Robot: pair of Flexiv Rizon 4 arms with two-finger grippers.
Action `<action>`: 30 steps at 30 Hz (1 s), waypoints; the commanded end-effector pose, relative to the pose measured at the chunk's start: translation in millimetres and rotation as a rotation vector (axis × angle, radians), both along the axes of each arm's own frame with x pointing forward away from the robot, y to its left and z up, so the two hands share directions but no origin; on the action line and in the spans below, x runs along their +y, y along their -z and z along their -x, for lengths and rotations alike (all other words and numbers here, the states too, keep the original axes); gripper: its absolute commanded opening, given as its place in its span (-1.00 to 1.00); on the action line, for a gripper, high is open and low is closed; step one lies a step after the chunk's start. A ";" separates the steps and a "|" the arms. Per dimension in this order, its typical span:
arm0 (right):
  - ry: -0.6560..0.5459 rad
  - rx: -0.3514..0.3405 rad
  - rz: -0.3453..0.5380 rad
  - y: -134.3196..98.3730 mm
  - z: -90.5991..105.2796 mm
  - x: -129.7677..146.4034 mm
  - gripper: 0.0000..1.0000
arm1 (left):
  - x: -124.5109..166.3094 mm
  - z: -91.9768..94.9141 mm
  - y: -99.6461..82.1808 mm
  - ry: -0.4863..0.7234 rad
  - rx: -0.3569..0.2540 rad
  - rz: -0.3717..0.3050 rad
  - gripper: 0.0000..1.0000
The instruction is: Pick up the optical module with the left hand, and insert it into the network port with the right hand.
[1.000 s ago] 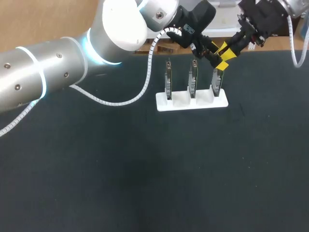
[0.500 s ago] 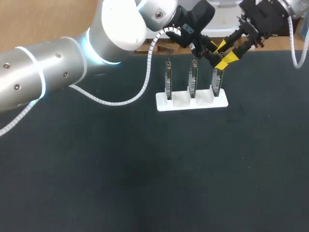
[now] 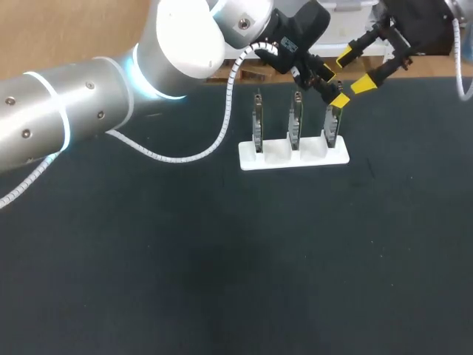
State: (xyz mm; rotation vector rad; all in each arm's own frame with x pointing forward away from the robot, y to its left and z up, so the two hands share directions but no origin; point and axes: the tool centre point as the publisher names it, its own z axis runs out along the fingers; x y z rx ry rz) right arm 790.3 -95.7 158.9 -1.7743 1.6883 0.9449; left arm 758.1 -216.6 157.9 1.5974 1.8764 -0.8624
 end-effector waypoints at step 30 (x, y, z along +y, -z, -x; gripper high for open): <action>0.021 -0.020 -0.032 -6.8 9.3 -7.8 -1.00 | -0.2 0.4 0.0 -0.003 0.000 -0.002 1.00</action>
